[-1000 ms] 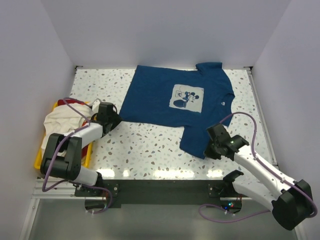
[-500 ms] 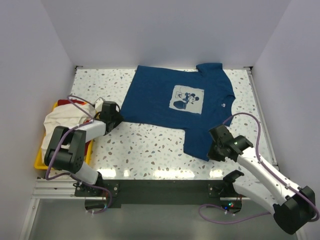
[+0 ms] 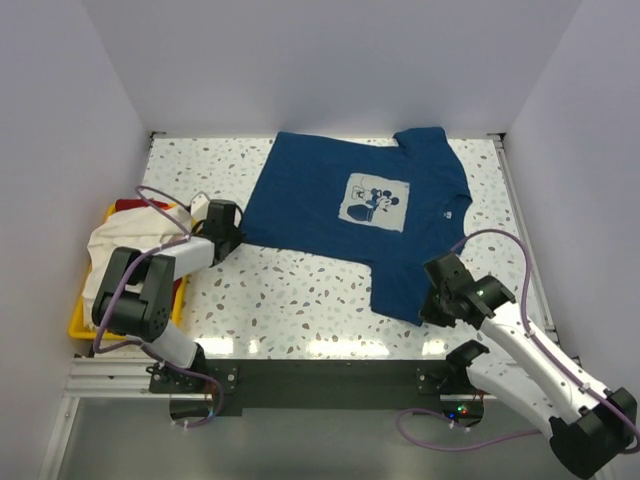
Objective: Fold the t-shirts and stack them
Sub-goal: Fold the tshirt
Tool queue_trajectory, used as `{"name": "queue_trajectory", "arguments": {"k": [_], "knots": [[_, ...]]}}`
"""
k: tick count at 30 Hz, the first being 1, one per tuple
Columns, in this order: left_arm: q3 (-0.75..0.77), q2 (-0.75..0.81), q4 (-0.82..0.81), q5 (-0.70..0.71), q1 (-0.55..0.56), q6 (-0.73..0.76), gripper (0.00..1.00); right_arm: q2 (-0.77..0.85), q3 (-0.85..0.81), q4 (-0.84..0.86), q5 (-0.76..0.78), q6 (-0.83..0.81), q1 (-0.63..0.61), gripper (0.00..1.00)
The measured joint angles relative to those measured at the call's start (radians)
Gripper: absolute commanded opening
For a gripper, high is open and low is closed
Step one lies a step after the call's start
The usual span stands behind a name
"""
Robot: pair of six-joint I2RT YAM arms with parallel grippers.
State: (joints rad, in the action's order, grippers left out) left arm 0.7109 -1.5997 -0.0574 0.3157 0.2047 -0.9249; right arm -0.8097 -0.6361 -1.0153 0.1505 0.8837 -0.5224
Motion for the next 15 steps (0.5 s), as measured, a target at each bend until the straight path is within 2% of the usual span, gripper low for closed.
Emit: {"name": "queue_trajectory", "arguments": {"k": [5, 14, 15], "knots": [[-0.003, 0.082, 0.077, 0.055, 0.027, -0.003, 0.0, 0.068, -0.004, -0.041, -0.003, 0.013, 0.0, 0.0], [-0.126, 0.405, 0.223, 0.137, 0.047, -0.017, 0.0, 0.191, -0.099, -0.158, -0.004, 0.025, 0.0, 0.0], [-0.145, 0.433, 0.228, 0.138, 0.048, -0.016, 0.06, 0.205, -0.1, -0.164, -0.005, 0.025, 0.0, 0.0]]}}
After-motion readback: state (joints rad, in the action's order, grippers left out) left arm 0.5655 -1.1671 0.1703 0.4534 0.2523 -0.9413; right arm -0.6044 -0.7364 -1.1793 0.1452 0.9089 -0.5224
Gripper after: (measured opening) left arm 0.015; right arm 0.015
